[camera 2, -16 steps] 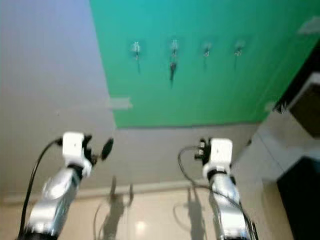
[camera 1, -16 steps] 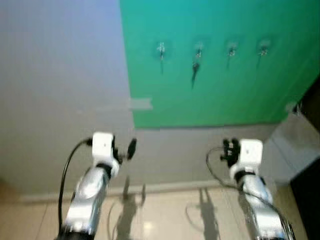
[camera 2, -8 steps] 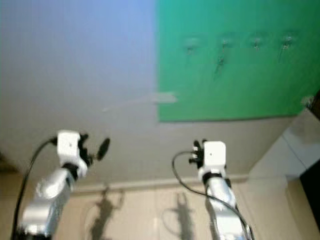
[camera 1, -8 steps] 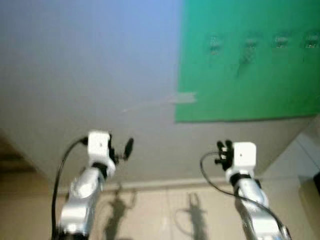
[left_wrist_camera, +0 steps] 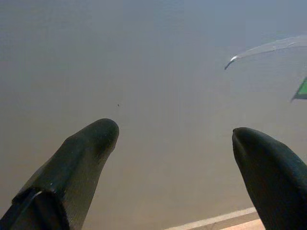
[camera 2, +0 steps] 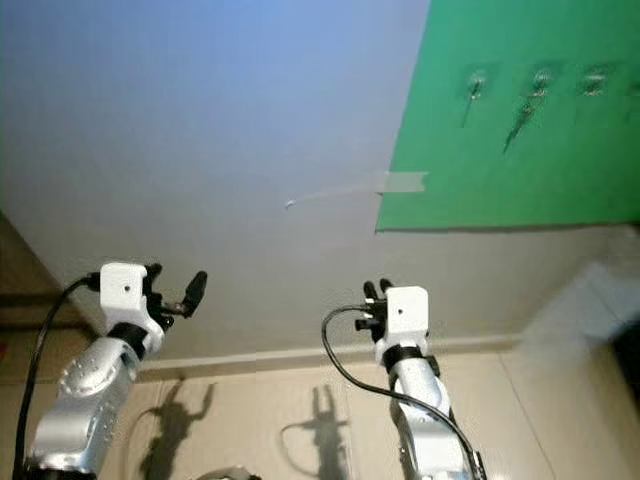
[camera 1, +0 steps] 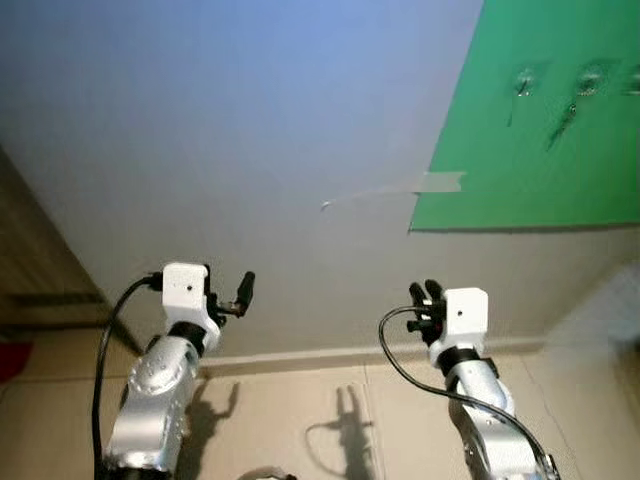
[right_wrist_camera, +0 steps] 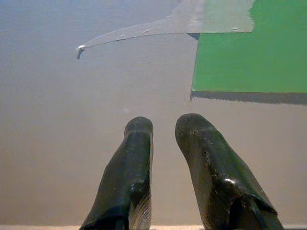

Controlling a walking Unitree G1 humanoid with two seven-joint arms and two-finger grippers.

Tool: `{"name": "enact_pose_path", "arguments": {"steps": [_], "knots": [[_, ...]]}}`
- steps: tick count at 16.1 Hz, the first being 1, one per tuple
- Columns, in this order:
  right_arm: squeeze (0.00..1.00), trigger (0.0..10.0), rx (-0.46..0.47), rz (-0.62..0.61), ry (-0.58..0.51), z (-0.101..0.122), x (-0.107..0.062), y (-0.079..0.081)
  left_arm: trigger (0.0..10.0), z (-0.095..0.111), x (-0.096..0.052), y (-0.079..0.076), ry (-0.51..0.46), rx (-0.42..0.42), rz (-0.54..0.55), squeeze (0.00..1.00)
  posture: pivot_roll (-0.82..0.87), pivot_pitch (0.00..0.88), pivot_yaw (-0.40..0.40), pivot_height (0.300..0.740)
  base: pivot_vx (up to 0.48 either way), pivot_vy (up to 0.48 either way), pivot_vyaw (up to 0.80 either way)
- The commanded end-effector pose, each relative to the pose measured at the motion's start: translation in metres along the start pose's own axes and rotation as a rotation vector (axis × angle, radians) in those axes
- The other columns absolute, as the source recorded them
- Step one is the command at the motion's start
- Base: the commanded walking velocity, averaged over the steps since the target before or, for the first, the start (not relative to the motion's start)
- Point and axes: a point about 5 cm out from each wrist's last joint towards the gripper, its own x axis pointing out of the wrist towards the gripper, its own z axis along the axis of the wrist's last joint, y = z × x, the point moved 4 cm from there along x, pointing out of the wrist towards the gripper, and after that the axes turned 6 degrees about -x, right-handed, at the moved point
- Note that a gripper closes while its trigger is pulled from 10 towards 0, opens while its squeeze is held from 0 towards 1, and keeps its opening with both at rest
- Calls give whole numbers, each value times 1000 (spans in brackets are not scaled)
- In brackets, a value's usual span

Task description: Hang keys on a hook

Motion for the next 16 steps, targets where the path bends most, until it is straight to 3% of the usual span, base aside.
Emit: {"name": "enact_pose_path", "arguments": {"steps": [1,7,16], "knots": [[0,10000,13,-28,13,-3,1,-8,10000,4,5,-8,-13,16,-31,0,26,0,8,740,0,0,-519],[0,10000,28,-22,12,-3,0,-9,10000,-9,-1,-8,41,36,-56,0,21,0,10,740,0,0,-533],[0,10000,40,-14,40,-10,-4,-6,10000,-8,1,-13,34,65,-111,0,11,0,13,740,0,0,-558]]}}
